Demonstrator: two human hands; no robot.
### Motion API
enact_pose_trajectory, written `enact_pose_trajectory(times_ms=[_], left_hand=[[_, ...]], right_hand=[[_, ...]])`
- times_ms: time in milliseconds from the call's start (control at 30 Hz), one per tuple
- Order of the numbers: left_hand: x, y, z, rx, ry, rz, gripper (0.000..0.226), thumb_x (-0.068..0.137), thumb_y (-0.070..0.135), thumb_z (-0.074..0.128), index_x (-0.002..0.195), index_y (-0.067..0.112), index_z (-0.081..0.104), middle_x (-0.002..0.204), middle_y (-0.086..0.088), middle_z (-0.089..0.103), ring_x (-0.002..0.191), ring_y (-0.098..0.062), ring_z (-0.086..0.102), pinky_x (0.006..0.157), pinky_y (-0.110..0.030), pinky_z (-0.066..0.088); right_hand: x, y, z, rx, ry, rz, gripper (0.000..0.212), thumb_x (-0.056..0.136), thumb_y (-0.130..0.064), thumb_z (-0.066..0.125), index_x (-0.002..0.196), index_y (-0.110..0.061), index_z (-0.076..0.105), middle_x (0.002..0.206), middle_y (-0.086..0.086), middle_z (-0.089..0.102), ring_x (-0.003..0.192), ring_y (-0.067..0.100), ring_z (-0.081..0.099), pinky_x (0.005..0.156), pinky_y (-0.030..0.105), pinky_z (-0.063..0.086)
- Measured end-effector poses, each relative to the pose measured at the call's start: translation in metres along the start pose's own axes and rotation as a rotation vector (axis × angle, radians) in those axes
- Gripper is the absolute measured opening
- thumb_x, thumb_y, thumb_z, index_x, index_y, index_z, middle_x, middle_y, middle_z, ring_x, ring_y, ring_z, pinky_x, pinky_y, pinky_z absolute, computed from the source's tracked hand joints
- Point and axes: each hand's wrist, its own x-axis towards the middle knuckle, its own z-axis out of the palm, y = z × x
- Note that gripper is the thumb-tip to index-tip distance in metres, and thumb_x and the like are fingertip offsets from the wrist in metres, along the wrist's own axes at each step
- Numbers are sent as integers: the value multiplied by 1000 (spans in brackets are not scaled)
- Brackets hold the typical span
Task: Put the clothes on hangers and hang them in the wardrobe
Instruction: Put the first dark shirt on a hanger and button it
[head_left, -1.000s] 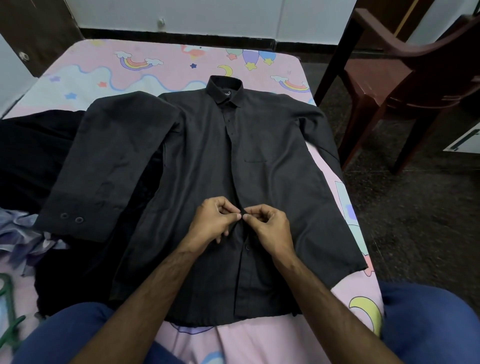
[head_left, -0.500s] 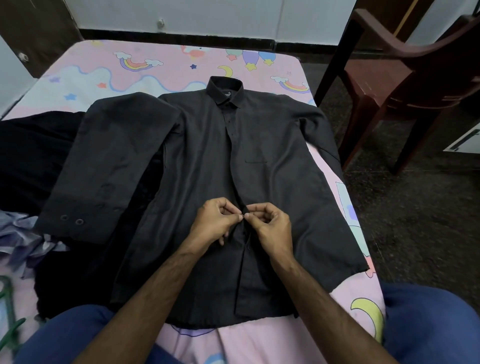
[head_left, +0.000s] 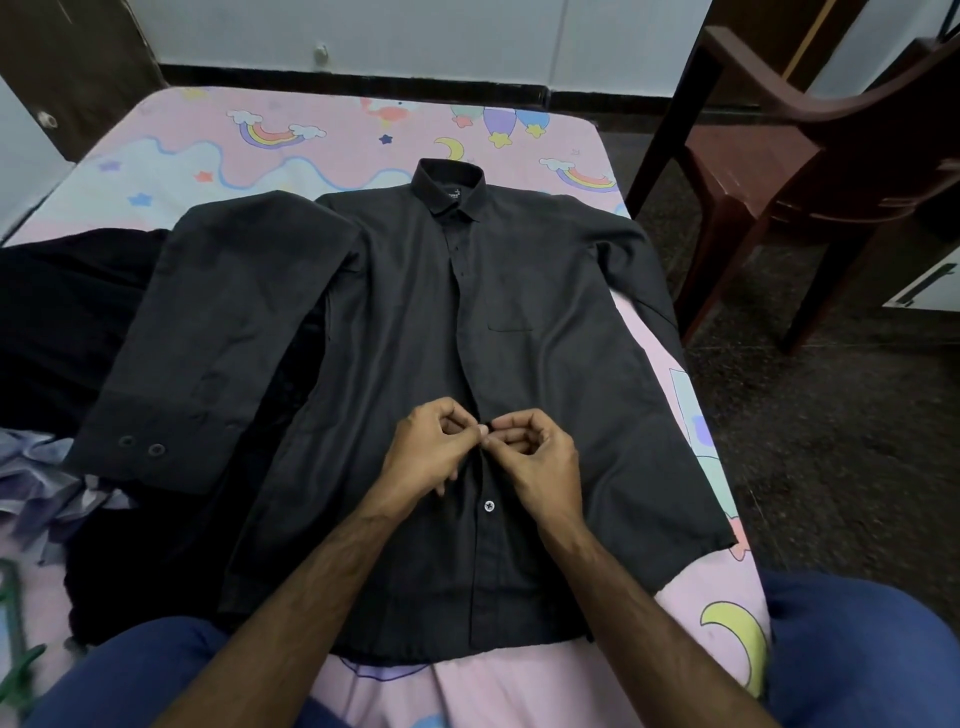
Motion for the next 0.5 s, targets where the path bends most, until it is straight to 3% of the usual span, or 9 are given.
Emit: enact_pose_trajectory(times_ms=[167,333,500], left_hand=[[3,-5,1,73,25,27,11,90,21,70,85,16,61,55,-2,62,34,-15,50,36,-24,36],[7,-11,0,-45,20,19,21,90,9,71,94,18,52,81,-7,67,38,-13,49,35,-25,37],[9,-13,-2,-126,-35,25,26,92,0,65,95,17,46,86,-6,60,38,-11,44,33,-23,34]], right_hand=[[0,-1,-2,-48,-18,-11,19,79,-19,85,90,-25,72,83,-5,75,79,9,72,79,35,62],[0,-2,-1,-203,-50,-2,11,80,-33,83,86,-30,74,80,-11,74,75,5,69,77,37,61],[1,-4,-4,-264,-76,-18,2,87,-35,77,88,-34,77,83,-16,74,80,2,69,79,38,60]])
